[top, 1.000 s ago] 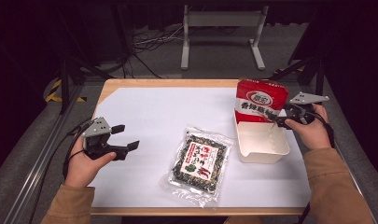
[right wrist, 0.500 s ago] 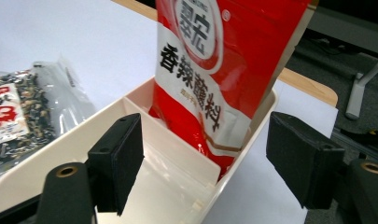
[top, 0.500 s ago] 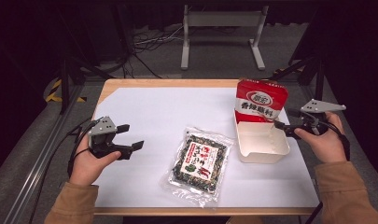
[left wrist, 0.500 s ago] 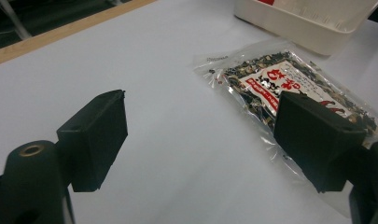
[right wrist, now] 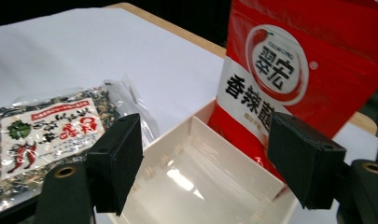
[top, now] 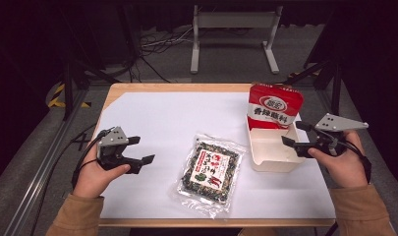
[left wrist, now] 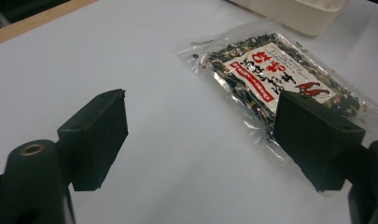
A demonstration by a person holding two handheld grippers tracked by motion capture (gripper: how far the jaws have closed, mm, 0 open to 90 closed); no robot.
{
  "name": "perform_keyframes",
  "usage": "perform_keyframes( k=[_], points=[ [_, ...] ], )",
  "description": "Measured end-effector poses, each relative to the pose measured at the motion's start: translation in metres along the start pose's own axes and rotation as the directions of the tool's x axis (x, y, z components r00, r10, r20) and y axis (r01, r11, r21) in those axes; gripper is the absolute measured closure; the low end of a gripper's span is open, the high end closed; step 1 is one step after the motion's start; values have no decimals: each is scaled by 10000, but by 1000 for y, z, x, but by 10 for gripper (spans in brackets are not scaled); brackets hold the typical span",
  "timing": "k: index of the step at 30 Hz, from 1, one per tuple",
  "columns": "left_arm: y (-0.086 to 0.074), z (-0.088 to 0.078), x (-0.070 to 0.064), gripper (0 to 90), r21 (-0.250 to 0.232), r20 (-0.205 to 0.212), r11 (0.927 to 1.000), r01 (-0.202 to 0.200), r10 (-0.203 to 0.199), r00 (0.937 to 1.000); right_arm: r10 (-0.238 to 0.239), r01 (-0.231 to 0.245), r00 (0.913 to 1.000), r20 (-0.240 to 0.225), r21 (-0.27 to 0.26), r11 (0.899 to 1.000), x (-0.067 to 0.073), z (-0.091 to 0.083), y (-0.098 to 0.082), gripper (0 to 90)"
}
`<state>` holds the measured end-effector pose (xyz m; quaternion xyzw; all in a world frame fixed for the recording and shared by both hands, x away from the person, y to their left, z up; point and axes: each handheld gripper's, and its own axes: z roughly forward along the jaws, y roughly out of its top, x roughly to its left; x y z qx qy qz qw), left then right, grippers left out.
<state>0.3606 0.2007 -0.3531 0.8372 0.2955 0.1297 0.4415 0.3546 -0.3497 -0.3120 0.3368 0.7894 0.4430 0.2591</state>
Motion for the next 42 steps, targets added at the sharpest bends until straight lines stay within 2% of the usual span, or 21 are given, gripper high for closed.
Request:
perform_keyframes(
  k=[6,8,11,13,16,19,21,24,27,29,32,34,35,37,42],
  points=[
    [-1,2,-3,190,79,92,10000,-8,8,10000,-191,182,9993,-327,-300,9994,16,0,4,271],
    [-2,2,-4,188,92,190,9999,55,-57,9998,-323,301,9980,-536,-418,9987,26,2,7,271],
    [-8,4,-11,189,280,460,9993,238,-251,9986,-492,457,9961,-733,-487,9978,35,5,9,270],
    [-11,6,-15,187,497,535,9986,187,-214,9983,-802,748,9936,-793,-689,9948,41,8,10,270],
    [-14,11,-21,176,530,792,9976,437,-478,9957,-834,760,9914,-1009,-751,9943,46,12,9,270],
    [-15,20,-28,172,823,905,9963,247,-322,9954,-933,834,9894,-1117,-899,9924,51,15,8,270],
    [-17,28,-30,167,954,995,9951,259,-354,9944,-1159,1043,9864,-1170,-1004,9895,53,16,8,270],
    [-20,38,-33,167,1198,1181,9923,300,-443,9920,-1195,1068,9852,-1230,-1046,9888,55,17,8,269],
    [-24,48,-35,177,1325,1249,9911,130,-297,9917,-1198,1066,9846,-1276,-1051,9887,56,18,7,268],
    [-25,52,-35,185,1262,1290,9918,214,-378,9909,-1208,1077,9845,-1270,-1056,9886,56,19,7,268],
    [-26,67,-35,191,1166,1634,9922,437,-626,9846,-1191,1060,9847,-1271,-1048,9888,56,19,6,267],
    [-26,77,-38,190,1365,1772,9901,339,-581,9825,-1201,1075,9848,-1256,-1031,9888,56,20,6,265],
    [-26,77,-38,191,1365,1772,9901,339,-581,9825,-1201,1076,9849,-1249,-1026,9889,56,20,6,265],
    [-22,88,-43,192,1317,1960,9909,267,-524,9792,-1205,1086,9852,-1219,-1000,9890,57,20,6,266],
    [-19,103,-47,180,1316,2018,9911,218,-483,9782,-1257,1140,9846,-1217,-989,9885,57,21,5,264]
  ],
)
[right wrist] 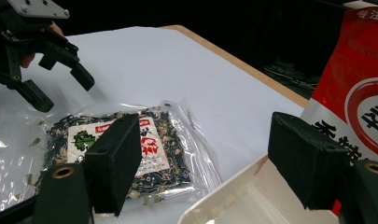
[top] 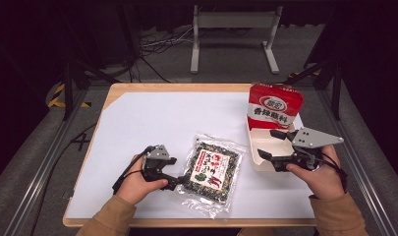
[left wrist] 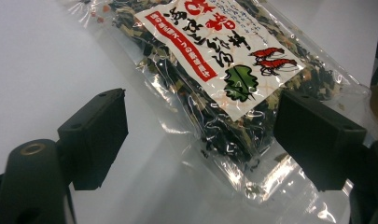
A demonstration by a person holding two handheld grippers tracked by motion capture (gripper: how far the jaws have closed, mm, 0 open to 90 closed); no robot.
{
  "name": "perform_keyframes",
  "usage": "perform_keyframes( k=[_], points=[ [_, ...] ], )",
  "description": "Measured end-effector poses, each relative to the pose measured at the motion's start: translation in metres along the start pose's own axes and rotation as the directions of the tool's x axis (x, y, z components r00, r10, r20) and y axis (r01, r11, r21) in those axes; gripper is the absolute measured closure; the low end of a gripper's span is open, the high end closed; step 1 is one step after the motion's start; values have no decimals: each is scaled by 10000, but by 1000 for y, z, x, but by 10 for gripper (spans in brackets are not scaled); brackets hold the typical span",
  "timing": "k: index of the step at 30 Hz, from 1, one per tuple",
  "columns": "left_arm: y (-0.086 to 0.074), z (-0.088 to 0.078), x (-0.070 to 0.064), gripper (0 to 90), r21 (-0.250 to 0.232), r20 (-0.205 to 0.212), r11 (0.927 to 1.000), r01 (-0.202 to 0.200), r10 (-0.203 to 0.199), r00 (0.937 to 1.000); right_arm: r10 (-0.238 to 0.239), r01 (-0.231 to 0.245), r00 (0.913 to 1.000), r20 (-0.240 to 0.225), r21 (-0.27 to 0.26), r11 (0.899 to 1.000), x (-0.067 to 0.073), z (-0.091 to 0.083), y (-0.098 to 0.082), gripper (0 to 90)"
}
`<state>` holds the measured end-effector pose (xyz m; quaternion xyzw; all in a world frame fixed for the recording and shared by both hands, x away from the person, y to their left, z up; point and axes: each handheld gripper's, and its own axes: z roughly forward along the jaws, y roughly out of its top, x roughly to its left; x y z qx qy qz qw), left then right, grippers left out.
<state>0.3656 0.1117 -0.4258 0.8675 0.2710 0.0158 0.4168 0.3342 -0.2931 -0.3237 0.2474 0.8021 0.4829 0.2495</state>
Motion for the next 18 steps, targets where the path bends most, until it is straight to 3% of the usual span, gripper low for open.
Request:
perform_keyframes(
  k=[6,12,18],
  points=[
    [-1,13,4,169,24,-103,9997,242,-242,9997,-38,38,10000,26,87,10000,1,1,-1,262],
    [-2,24,5,178,79,168,9986,516,-517,9985,-117,117,9999,34,121,9999,2,2,-1,258],
    [-2,34,4,165,467,83,9979,445,-449,9990,-149,149,9999,9,146,9998,3,3,-1,253]
  ],
)
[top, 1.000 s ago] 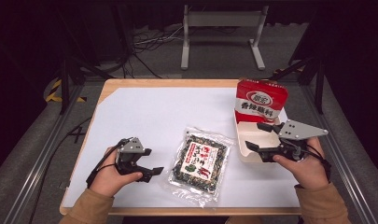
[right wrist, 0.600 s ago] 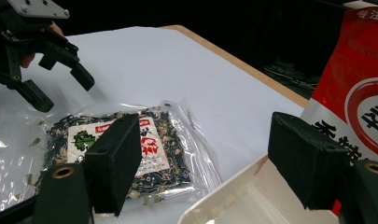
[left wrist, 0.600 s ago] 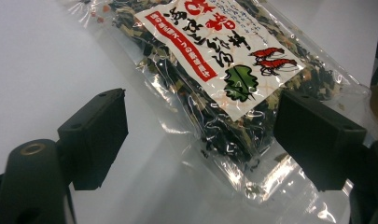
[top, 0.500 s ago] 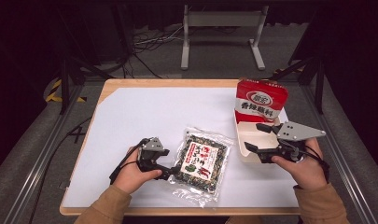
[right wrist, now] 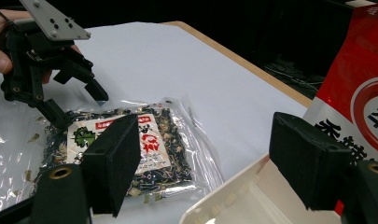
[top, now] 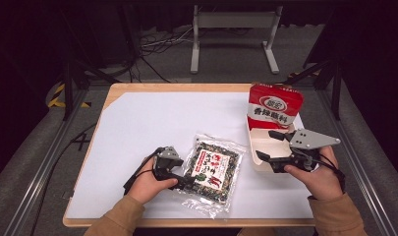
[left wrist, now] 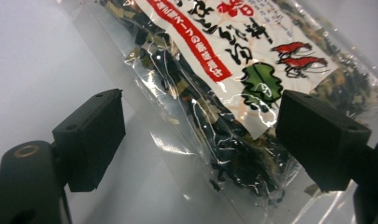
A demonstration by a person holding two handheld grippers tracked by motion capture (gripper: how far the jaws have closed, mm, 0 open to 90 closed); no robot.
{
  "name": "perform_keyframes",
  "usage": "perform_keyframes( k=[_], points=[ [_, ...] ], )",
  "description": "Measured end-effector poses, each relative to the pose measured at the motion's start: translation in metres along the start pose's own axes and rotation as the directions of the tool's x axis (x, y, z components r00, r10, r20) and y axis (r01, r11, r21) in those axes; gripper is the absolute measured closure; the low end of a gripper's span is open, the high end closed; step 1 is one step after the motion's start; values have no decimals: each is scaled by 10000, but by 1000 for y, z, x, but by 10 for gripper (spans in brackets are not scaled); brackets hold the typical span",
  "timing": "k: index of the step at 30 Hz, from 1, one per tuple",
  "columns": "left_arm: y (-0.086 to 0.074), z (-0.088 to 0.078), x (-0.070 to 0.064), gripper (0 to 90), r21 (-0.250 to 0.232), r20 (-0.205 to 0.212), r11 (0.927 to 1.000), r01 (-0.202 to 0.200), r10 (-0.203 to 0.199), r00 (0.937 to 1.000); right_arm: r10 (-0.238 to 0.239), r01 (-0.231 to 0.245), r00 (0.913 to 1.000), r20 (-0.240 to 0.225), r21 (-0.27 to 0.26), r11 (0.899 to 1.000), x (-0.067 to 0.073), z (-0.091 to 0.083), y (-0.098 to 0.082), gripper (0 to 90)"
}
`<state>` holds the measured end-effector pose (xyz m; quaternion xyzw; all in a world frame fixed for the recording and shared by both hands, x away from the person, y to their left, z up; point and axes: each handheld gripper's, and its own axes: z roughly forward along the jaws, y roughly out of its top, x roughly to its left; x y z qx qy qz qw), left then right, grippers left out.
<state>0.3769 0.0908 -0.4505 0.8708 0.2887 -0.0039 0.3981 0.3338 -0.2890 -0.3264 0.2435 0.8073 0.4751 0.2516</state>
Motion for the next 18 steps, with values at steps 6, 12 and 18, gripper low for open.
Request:
perform_keyframes(
  k=[6,12,18],
  points=[
    [1,3,-1,175,-44,307,10000,24,-23,9995,-122,124,9998,-176,123,9998,5,5,0,252],
    [2,4,-2,188,17,301,10000,19,-19,9995,-261,271,9986,-453,210,9994,12,11,1,258],
    [3,4,-4,223,141,224,9999,95,-98,9997,-321,337,9978,-580,259,9991,16,15,2,261]
  ],
)
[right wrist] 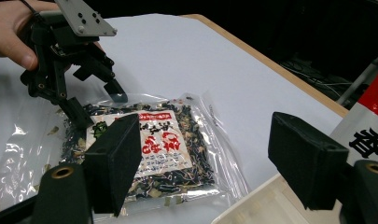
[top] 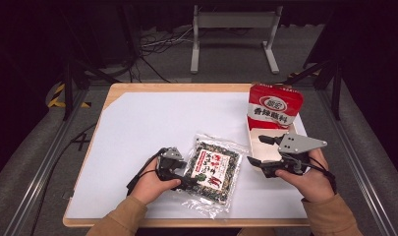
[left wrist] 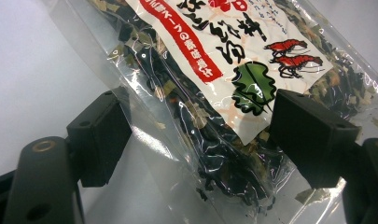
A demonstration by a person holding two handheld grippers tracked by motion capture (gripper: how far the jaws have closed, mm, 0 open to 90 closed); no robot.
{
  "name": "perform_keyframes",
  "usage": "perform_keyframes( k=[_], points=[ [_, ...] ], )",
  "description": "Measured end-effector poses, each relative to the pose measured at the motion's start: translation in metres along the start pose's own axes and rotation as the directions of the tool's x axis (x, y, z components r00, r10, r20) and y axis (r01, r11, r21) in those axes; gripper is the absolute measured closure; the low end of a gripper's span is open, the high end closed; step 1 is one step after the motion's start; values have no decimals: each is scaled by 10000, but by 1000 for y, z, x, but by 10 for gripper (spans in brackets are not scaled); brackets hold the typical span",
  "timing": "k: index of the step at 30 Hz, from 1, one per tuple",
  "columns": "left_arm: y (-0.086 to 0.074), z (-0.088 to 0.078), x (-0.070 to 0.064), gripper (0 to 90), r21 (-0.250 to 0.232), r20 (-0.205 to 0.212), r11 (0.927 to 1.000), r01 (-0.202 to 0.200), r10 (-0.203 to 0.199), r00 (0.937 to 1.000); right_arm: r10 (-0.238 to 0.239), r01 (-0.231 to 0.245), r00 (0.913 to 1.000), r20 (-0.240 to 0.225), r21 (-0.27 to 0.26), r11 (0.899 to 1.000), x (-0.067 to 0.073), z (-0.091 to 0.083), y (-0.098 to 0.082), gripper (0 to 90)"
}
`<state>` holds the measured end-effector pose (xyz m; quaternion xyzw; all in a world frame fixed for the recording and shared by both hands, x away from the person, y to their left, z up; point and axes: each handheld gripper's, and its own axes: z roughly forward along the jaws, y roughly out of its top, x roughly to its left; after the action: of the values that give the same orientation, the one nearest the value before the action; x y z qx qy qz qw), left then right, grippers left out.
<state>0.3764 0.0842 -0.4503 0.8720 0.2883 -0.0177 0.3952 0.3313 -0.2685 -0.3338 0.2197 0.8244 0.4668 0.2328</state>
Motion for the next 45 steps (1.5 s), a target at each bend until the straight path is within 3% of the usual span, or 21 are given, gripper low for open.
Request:
perform_keyframes(
  k=[4,10,15,16,18,21,26,29,32,36,38,45],
  points=[
    [3,0,-4,284,272,-169,9993,239,-235,9996,-17,17,10000,-9,33,10000,1,2,0,262],
    [4,-2,-6,386,421,1,9971,641,-642,9979,-50,50,10000,-15,-50,10000,2,2,2,262],
    [3,-3,-7,484,445,239,9919,1191,-1202,9925,-46,46,10000,-13,-47,10000,1,2,1,263],
    [2,-4,-6,499,453,252,9893,1390,-1402,9898,-50,50,10000,-15,-39,10000,2,2,2,263],
    [0,-6,-1,590,285,561,9794,2000,-2014,9779,-82,82,10000,-24,-54,10000,2,2,2,263],
    [-3,-7,3,643,121,864,9696,2443,-2444,9658,-75,75,10000,-41,-90,9999,1,0,1,263],
    [-1,-9,0,667,108,660,9720,2346,-2348,9698,-12,12,10000,18,-99,10000,-1,-1,0,263],
    [0,-14,0,687,-83,799,9677,2520,-2506,9648,-11,11,10000,8,-140,9999,-1,-2,0,263],
    [1,-18,-1,712,-259,772,9675,2516,-2490,9654,-32,32,10000,14,-169,9999,-1,-2,1,263],
    [6,-35,-6,743,-795,262,9708,2264,-2250,9740,-8,8,10000,37,-189,9998,-1,-3,1,263],
    [7,-38,-8,753,-971,163,9707,2200,-2195,9755,-25,26,10000,46,-188,9998,-1,-3,2,263],
    [12,-58,-16,772,-1995,-312,9695,1425,-1517,9879,-79,82,9999,111,-240,9997,1,-4,4,267]
  ],
)
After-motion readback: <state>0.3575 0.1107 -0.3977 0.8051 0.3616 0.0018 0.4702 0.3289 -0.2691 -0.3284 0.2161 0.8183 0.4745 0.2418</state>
